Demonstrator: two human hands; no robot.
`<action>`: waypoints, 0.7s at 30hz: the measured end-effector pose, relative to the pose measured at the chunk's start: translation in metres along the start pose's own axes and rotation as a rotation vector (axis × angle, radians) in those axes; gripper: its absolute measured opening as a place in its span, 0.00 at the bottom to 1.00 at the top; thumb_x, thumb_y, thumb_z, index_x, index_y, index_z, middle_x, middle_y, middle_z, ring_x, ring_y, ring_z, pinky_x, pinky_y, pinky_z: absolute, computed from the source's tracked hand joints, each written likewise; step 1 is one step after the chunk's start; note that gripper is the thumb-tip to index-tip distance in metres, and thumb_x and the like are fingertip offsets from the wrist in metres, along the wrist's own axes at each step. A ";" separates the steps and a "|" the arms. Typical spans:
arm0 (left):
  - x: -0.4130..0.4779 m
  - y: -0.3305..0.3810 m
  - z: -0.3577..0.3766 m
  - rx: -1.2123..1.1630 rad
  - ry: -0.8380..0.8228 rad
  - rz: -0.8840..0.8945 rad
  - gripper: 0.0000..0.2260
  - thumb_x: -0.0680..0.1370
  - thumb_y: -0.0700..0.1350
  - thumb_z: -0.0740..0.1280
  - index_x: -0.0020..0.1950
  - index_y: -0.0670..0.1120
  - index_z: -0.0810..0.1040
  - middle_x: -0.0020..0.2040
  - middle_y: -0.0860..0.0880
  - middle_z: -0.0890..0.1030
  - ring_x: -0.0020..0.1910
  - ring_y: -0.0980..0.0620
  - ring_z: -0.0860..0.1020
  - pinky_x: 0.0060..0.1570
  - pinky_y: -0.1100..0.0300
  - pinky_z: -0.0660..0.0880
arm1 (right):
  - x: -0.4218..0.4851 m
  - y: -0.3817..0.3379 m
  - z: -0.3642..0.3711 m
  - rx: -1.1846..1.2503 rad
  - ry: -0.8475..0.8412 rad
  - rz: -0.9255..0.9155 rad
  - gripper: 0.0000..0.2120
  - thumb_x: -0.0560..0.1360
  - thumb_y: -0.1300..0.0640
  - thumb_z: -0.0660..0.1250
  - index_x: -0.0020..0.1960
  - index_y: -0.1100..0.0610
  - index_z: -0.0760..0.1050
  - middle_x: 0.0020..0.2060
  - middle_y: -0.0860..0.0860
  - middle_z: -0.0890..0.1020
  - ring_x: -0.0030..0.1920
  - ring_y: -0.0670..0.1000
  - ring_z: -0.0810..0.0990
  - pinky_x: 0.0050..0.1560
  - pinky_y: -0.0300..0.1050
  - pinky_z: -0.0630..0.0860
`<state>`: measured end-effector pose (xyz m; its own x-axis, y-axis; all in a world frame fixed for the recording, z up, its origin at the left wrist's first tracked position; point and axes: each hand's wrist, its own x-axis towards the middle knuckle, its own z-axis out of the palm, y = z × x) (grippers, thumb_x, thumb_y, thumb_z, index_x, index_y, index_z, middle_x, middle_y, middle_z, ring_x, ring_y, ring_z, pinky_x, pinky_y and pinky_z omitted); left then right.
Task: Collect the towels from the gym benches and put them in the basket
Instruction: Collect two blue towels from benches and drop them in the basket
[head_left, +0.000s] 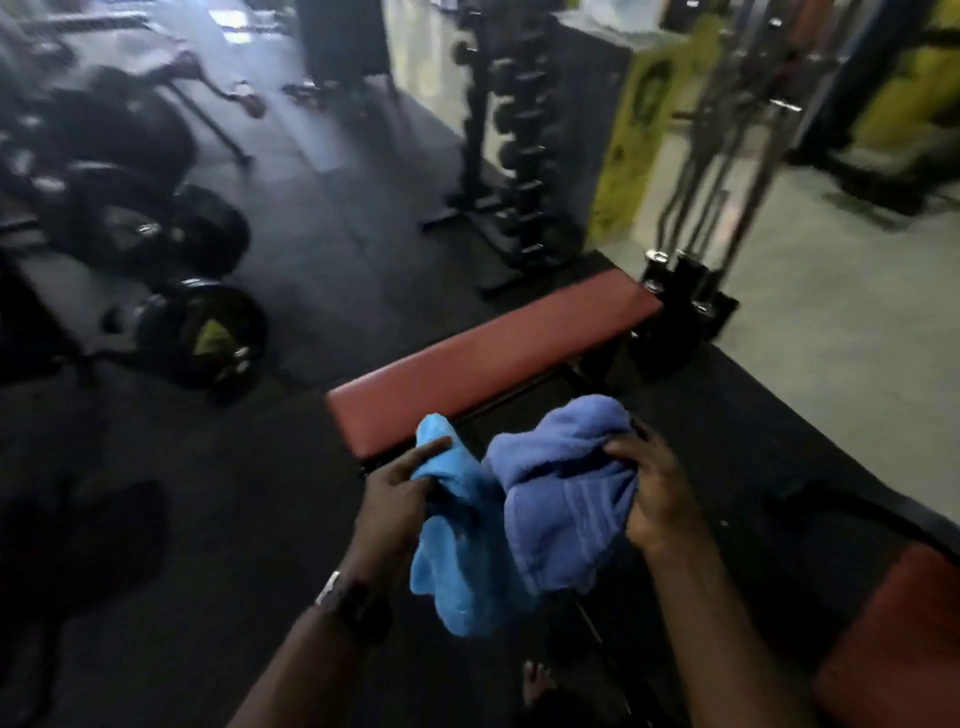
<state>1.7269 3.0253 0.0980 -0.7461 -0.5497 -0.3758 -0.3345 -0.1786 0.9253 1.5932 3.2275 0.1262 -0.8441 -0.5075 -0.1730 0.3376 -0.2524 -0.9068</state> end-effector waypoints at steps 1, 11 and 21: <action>0.000 0.003 -0.024 -0.006 0.032 0.002 0.25 0.69 0.33 0.65 0.55 0.59 0.84 0.37 0.51 0.86 0.29 0.59 0.80 0.28 0.68 0.73 | 0.008 0.005 0.034 0.021 -0.091 -0.015 0.12 0.69 0.68 0.60 0.50 0.59 0.77 0.40 0.50 0.85 0.42 0.46 0.84 0.49 0.45 0.80; 0.046 0.030 -0.208 -0.234 0.339 0.089 0.09 0.77 0.39 0.69 0.50 0.49 0.87 0.42 0.53 0.87 0.38 0.60 0.83 0.33 0.69 0.76 | 0.123 0.086 0.258 -0.158 -0.249 0.099 0.11 0.74 0.71 0.61 0.42 0.59 0.79 0.34 0.51 0.84 0.35 0.47 0.82 0.40 0.39 0.79; 0.169 0.086 -0.388 -0.164 0.502 0.080 0.22 0.70 0.33 0.75 0.57 0.55 0.80 0.48 0.48 0.84 0.44 0.49 0.85 0.40 0.55 0.83 | 0.272 0.126 0.467 -0.187 -0.379 0.037 0.11 0.67 0.53 0.65 0.44 0.59 0.79 0.42 0.58 0.80 0.47 0.57 0.78 0.56 0.59 0.73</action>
<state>1.7955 2.6007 0.1342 -0.3849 -0.8825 -0.2704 -0.1634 -0.2231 0.9610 1.6008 2.6730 0.1447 -0.6083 -0.7892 -0.0848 0.2540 -0.0924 -0.9628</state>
